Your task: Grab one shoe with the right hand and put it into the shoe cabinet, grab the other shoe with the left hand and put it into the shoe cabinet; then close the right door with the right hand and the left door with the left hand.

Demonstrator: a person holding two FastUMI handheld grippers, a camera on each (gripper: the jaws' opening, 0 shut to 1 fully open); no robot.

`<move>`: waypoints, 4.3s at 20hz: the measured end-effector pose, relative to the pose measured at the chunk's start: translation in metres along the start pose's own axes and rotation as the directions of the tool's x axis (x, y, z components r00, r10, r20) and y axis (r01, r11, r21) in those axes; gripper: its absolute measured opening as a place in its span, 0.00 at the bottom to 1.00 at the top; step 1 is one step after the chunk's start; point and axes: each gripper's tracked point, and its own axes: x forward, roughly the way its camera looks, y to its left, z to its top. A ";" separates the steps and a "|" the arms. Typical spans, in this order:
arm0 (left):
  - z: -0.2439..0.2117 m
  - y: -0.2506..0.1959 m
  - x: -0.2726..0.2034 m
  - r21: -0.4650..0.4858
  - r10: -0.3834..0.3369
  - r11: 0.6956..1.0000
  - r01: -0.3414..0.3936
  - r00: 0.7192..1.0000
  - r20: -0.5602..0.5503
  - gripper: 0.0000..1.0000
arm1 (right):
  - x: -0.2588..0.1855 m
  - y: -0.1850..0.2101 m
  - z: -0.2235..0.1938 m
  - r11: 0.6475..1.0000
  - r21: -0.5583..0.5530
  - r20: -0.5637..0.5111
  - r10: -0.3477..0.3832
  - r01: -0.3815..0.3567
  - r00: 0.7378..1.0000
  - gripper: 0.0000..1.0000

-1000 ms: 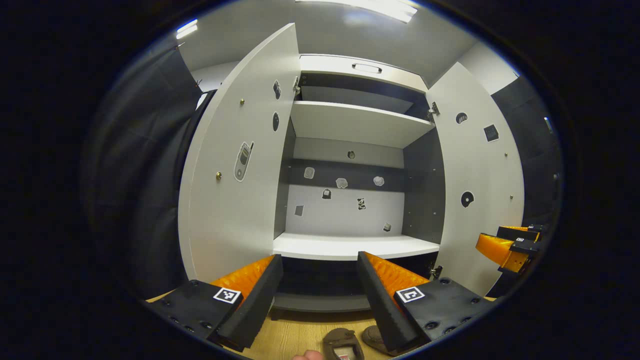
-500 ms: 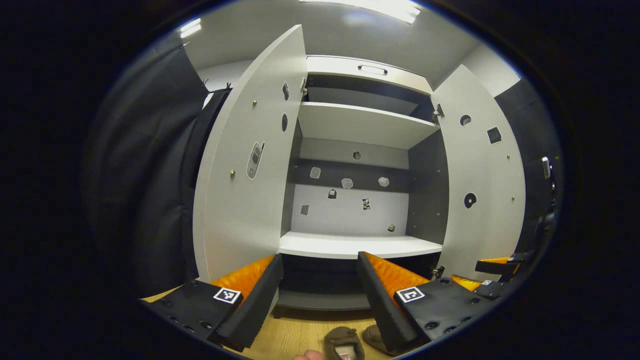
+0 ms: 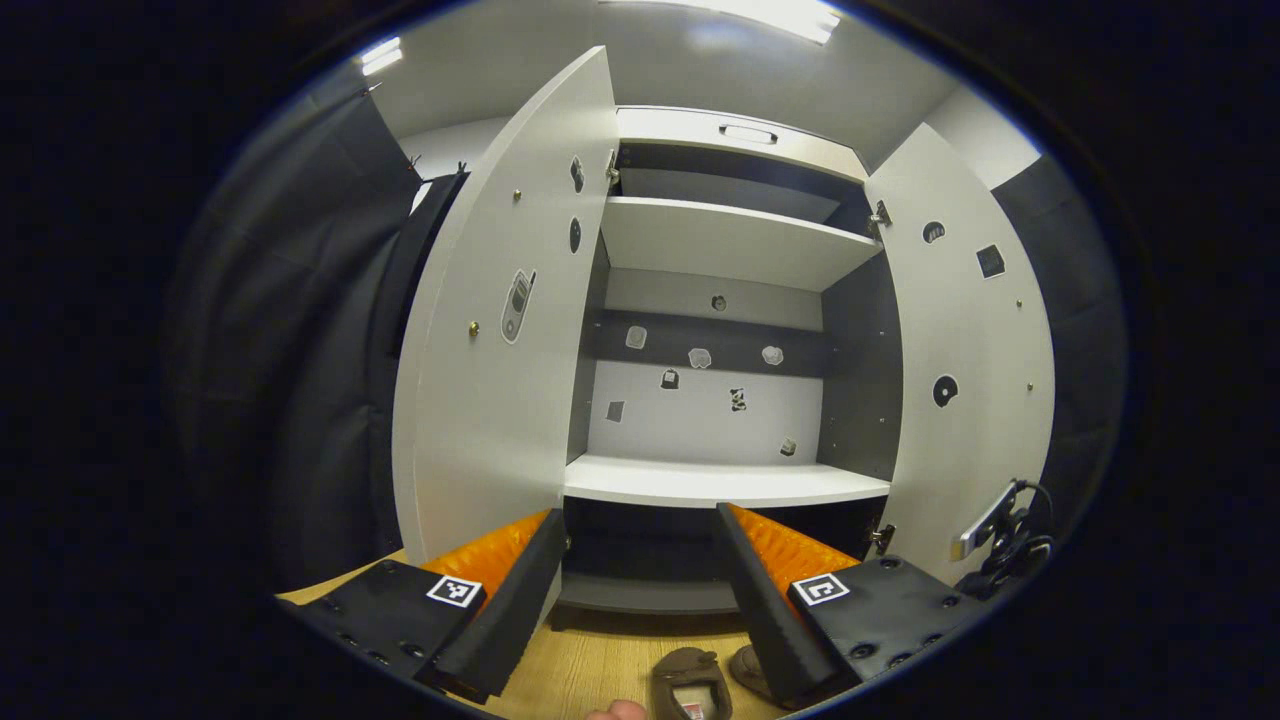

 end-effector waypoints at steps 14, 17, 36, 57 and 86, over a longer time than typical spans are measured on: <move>-0.006 0.003 -0.007 -0.030 0.010 0.999 -0.010 1.000 -0.027 0.96 | 0.077 0.015 -0.063 0.994 0.001 -0.176 0.111 -0.112 0.978 0.87; -0.006 0.003 -0.009 -0.018 0.013 1.000 -0.013 0.999 -0.031 0.97 | 0.086 0.021 -0.069 0.987 0.011 -0.183 0.158 -0.158 0.970 0.81; 0.010 -0.019 -0.006 0.010 -0.024 1.000 0.024 0.999 0.029 0.96 | 0.069 0.028 -0.054 0.977 0.158 -0.090 0.156 -0.141 0.984 0.05; 0.002 -0.011 -0.018 -0.037 -0.054 0.998 0.054 0.998 0.012 0.97 | -0.024 -0.085 0.323 0.960 0.281 0.327 -0.084 -0.011 0.941 0.05; -0.023 0.015 -0.036 -0.024 0.004 1.000 -0.006 0.999 -0.046 0.97 | 0.148 -0.109 0.349 0.921 0.378 -0.060 -0.077 0.094 0.995 0.36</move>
